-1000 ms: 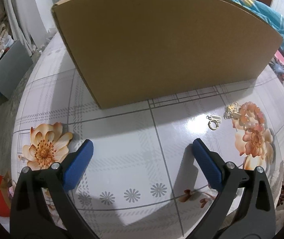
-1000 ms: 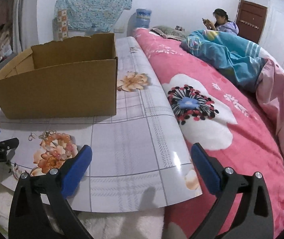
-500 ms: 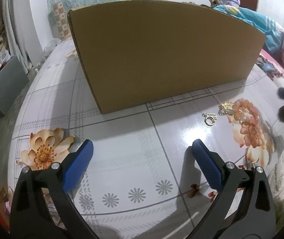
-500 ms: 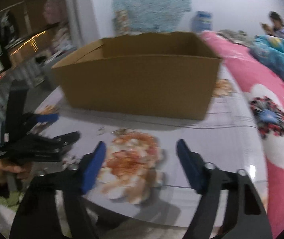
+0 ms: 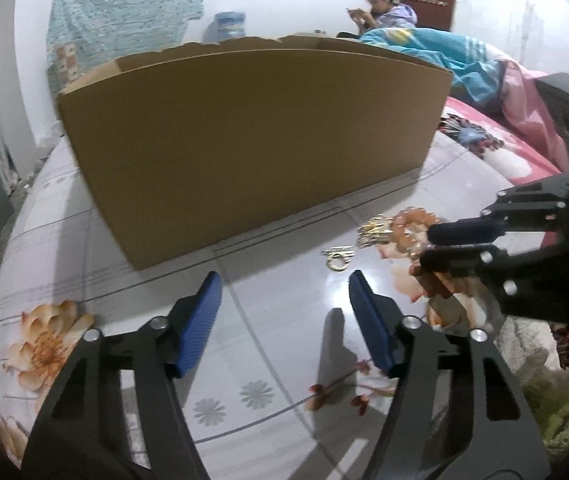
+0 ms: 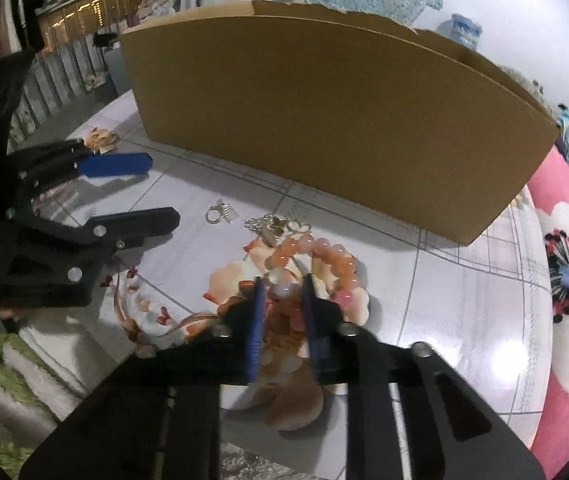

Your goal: Organize jewelry

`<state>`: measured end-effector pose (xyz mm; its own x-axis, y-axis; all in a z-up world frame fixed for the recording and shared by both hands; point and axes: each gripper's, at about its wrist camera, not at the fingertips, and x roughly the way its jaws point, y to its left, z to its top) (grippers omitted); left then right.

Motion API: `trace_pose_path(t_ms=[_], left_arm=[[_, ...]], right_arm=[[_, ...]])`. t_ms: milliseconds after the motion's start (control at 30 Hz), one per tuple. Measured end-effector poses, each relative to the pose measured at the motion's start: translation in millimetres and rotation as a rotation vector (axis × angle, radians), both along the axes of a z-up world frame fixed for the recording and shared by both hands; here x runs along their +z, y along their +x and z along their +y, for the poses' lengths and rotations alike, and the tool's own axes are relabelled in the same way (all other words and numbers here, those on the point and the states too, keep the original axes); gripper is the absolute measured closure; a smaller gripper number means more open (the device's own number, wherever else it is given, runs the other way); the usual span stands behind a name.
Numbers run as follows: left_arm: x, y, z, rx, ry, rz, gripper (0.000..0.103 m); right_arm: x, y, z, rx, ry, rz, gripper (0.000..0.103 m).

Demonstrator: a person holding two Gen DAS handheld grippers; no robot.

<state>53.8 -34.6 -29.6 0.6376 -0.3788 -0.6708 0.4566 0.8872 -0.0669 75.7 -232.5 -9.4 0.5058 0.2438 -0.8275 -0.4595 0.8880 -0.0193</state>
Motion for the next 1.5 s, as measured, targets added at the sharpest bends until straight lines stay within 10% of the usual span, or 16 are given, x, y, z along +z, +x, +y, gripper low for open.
trace_pose_path(t_ms=[600, 733, 1500], left_arm=[[4, 11, -41, -0.08, 0.032, 0.044, 0.077], [3, 15, -44, -0.073, 0.069, 0.057, 0.083], [6, 26, -47, -0.107, 0.106, 0.105, 0.093]], right_arm=[[0, 7, -69, -0.32, 0.046, -0.029, 0.09], [4, 0, -69, -0.303, 0.103, -0.07, 0.077], [15, 1, -36, -0.18, 0.194, -0.101, 0.077]])
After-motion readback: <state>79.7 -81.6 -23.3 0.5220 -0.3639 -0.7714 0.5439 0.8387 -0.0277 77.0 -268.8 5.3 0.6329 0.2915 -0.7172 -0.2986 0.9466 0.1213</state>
